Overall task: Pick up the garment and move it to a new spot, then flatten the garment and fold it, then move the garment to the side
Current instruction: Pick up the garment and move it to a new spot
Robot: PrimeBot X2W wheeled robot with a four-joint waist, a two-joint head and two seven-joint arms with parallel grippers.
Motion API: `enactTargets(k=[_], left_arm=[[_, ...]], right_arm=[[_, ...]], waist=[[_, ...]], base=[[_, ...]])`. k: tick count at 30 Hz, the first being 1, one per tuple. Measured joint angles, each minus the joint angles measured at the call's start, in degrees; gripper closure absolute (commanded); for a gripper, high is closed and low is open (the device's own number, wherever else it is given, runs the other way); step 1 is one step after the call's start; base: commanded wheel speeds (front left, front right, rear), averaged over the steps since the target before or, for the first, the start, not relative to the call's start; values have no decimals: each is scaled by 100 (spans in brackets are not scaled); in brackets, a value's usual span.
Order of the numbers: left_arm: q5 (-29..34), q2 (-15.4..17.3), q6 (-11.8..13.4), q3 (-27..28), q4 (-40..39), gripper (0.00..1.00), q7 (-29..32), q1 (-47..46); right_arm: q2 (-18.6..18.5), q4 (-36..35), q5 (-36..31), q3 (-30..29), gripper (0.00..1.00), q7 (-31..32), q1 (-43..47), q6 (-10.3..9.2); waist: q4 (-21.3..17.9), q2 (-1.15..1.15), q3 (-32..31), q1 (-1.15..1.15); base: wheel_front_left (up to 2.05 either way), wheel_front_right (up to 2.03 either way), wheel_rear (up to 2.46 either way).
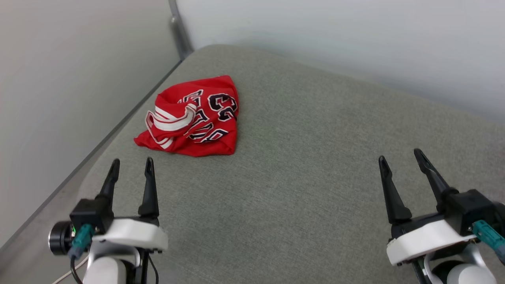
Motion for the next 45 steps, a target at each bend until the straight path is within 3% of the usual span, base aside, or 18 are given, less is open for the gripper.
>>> enactTargets(k=[6,12,18,26,31,32,33,34,35,45], left_arm=[[-48,80,-37,180,352,0,0,-871],[-264,492,-116,279,1272,0,208,-2109],[-698,1147,-220,183,2174,0,1360,-3061],[-1378,1961,-245,-63,3678,0,3467,-3683],[-1550,2254,-249,-34,4129,0,4281,-3984],[-1581,2263,-221,-16,4173,13,4418,-4035],[-1621,2268,-164,7,4217,47,4526,-4077],[-1652,2270,-123,24,4245,61,4606,-4108],[-1669,2275,-97,37,4255,100,4636,-4123],[-1477,2124,256,-20,4183,100,3279,-3915]], right_arm=[[-82,-301,-71,79,0,178,-348,0],[-167,-487,-76,69,0,257,-722,0],[-181,-501,-73,76,0,187,-1018,0],[-141,-316,-19,32,0,-74,-1329,0],[-108,-207,9,-2,0,-191,-1397,0],[-103,-188,16,-9,0,-204,-1402,0],[-99,-174,23,-15,0,-211,-1407,0],[-93,-156,23,-18,0,-220,-1413,0],[-90,-136,24,-16,0,-229,-1415,0],[-74,19,22,-57,0,-258,-1493,0]], waist=[[-208,0,421,0],[-531,0,1021,0],[-974,0,1595,1],[-1619,0,2305,1],[-1879,0,2547,1],[-1909,0,2578,1],[-1931,0,2600,0],[-1947,0,2613,0],[-1957,0,2613,0],[-1884,0,2324,1]], base=[[0,0,0],[0,0,0],[0,0,0],[0,0,0],[0,0,0],[0,0,0],[0,0,0],[0,0,0],[0,0,0],[0,0,0]])
